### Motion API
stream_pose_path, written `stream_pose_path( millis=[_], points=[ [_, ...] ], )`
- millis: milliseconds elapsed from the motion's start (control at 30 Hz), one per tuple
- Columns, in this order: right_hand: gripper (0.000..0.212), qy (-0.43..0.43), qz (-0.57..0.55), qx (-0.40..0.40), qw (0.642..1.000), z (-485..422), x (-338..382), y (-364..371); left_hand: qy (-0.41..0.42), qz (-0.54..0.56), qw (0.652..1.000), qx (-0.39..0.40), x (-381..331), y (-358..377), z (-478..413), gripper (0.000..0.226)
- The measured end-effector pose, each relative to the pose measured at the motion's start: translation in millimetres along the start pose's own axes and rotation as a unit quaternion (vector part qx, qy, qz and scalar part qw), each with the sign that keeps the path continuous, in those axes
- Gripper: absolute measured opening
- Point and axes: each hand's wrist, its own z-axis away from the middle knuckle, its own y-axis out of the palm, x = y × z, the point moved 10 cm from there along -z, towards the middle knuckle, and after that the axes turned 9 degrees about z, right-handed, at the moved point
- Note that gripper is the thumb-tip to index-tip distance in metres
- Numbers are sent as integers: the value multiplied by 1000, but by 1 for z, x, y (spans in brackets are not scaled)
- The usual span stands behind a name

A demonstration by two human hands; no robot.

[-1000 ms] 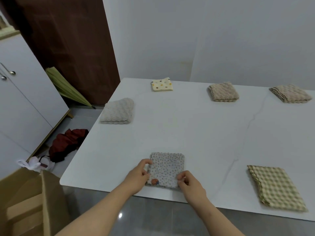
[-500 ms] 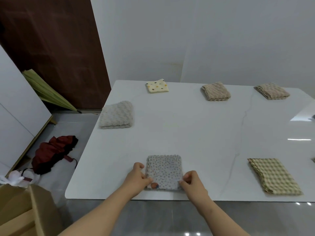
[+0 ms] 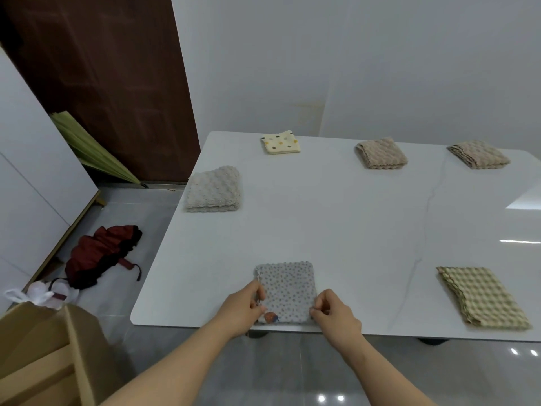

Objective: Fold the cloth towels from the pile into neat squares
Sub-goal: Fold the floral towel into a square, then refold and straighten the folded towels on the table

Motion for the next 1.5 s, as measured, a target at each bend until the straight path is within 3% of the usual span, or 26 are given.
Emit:
stream_pose_path(
  millis=[300, 500, 667, 767, 833, 900, 1000, 1200, 1300, 1400, 1500],
  points=[
    [15, -30, 47, 12, 998, 3, 6, 4, 19, -26, 999, 31, -2, 5, 1, 16],
    [42, -43, 88, 42, 994, 2, 12, 8, 27, -28, 999, -15, -12, 2, 2, 45],
    [44, -39, 106, 53, 992, -1, 12, 10, 29, -86, 996, 6, -13, 4, 2, 58],
    [48, -37, 161, -40, 986, -1, 20, -5, 36, -124, 991, -24, -19, -4, 1, 67],
    [50, -105, 200, -110, 968, 3, 42, -12, 59, -184, 980, -51, -29, -8, -1, 70],
    [54, -165, 236, -78, 954, 1, 56, 0, 77, -251, 964, -34, -35, -2, -3, 72],
    [58, -140, 280, 18, 950, -11, 42, 18, 57, -322, 945, 4, -26, 4, -9, 79],
    [68, -106, 274, 22, 956, -19, 30, 16, 46, -353, 934, 16, -27, 0, -17, 85],
    [71, -79, 230, -6, 970, -24, 26, 5, 55, -335, 940, 4, -41, -3, -20, 74],
    [51, -67, 151, -38, 986, -27, 17, -13, 108, -280, 953, -40, -67, -1, -23, 46],
    [39, -54, 61, -54, 995, -28, -1, -32, 148, -249, 957, -20, -93, 23, -29, 32]
  ],
)
